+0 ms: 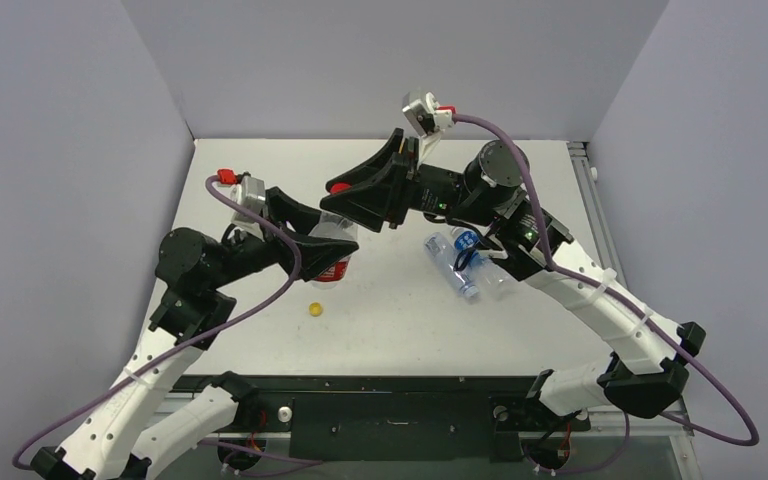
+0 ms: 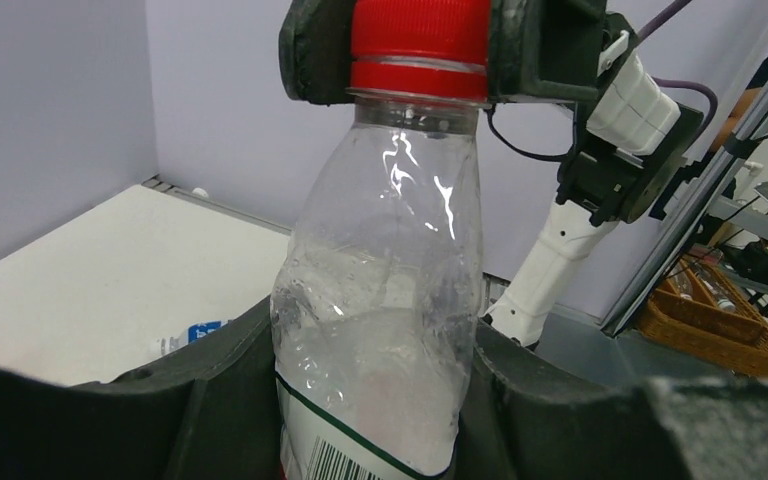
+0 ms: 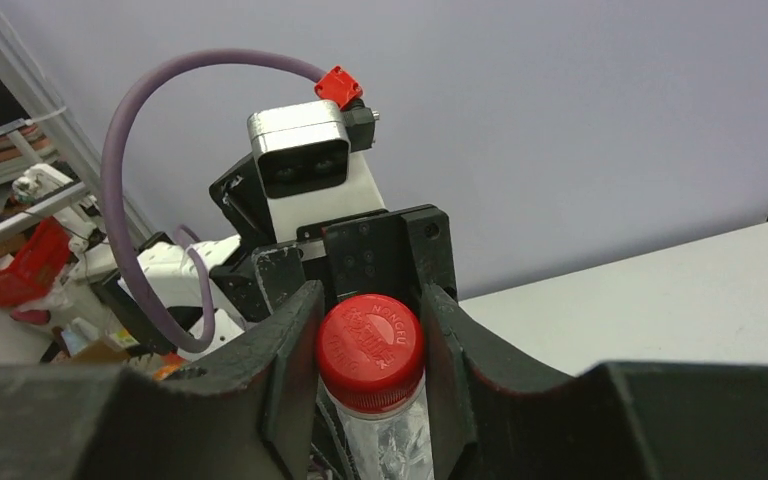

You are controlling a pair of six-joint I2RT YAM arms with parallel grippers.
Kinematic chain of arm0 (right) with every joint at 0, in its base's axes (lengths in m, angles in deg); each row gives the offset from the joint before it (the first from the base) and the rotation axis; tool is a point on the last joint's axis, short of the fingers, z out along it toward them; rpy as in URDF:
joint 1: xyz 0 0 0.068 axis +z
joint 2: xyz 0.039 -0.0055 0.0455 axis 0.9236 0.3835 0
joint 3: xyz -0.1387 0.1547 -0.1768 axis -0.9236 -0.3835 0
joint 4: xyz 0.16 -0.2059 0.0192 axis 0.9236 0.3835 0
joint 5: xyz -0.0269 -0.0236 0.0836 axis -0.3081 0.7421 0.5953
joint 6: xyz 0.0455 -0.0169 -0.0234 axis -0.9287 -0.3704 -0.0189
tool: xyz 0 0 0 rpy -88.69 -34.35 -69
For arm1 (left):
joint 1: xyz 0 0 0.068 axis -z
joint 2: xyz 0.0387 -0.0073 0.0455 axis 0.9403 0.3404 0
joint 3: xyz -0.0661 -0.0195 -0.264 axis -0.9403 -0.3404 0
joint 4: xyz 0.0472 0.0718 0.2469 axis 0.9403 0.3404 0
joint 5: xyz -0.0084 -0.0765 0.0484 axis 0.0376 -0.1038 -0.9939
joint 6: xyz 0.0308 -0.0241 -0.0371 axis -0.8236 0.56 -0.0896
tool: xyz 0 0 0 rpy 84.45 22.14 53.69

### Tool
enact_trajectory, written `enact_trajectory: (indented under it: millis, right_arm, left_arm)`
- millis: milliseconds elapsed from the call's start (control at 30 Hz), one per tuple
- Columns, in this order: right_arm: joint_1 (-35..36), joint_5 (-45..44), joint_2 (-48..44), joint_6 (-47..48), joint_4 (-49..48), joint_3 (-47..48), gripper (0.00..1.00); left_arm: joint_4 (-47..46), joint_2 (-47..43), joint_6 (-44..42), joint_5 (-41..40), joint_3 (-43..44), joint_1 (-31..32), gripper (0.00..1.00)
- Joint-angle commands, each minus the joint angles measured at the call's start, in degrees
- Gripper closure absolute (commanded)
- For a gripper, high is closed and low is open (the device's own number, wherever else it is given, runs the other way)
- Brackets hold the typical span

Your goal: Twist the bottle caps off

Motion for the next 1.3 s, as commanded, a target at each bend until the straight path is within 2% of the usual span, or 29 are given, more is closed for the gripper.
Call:
enact_trajectory:
  millis: [0, 33, 67, 100, 167, 233, 400, 533, 667, 900, 1100, 1233, 1267]
  right_arm:
    - [2.3, -4.9, -2.7, 4.6, 7.8, 5.1, 0.66]
    - [3.6, -15.1, -3.0, 7.6, 10.3, 5.6, 0.51]
    - [4.5, -21.1, -3.3, 8.8, 14.1, 6.7, 0.3]
    - [6.4, -30.8, -3.3, 10.3, 16.9, 7.6, 0.23]
    - [7.8, -39.2, -3.1, 9.8, 18.8, 8.6, 0.21]
    - [8.6, -43.5, -2.5, 8.1, 20.6, 10.1, 0.2]
    - [10.0, -50.4, 4.7, 4.7, 30.7, 19.0, 0.18]
    - [10.3, -53.7, 8.0, 2.1, 34.1, 21.7, 0.23]
    - [10.3, -52.8, 8.8, 1.0, 33.4, 20.8, 0.31]
    - [9.9, -50.0, 9.3, -0.6, 31.5, 19.8, 0.5]
    - [9.4, -47.5, 9.6, -1.6, 30.5, 19.1, 0.69]
    - [8.4, -41.8, 9.9, 0.0, 30.2, 18.6, 0.86]
    - [8.1, -40.0, 9.9, 0.7, 30.0, 18.5, 0.93]
  left_arm:
    - [1.3, 2.1, -1.7, 3.6, 0.5, 0.6, 0.83]
    - [2.5, 2.1, -2.8, 2.5, 0.5, 0.6, 0.83]
    - [3.2, 2.1, -5.5, 0.0, 0.4, 0.6, 0.83]
    - [4.3, 1.9, -6.9, -1.4, 0.0, 0.6, 0.83]
    - [5.3, 1.5, -11.8, -5.8, -1.0, 0.6, 0.82]
    - [5.3, 0.9, -17.6, -11.2, -2.3, 0.6, 0.82]
    - [3.2, 0.3, -21.8, -17.7, -4.4, 0.6, 0.82]
    - [2.2, 0.4, -22.7, -21.5, -4.6, 0.6, 0.83]
    - [1.8, 0.1, -22.6, -22.1, -4.8, 0.6, 0.83]
    - [1.6, -0.3, -22.3, -22.9, -5.0, 0.6, 0.83]
    - [1.0, -0.4, -21.2, -22.6, -4.8, 0.6, 0.83]
    - [1.3, 0.2, -19.2, -21.9, -3.6, 0.6, 0.83]
    - [1.5, 0.3, -18.0, -21.2, -3.3, 0.6, 0.83]
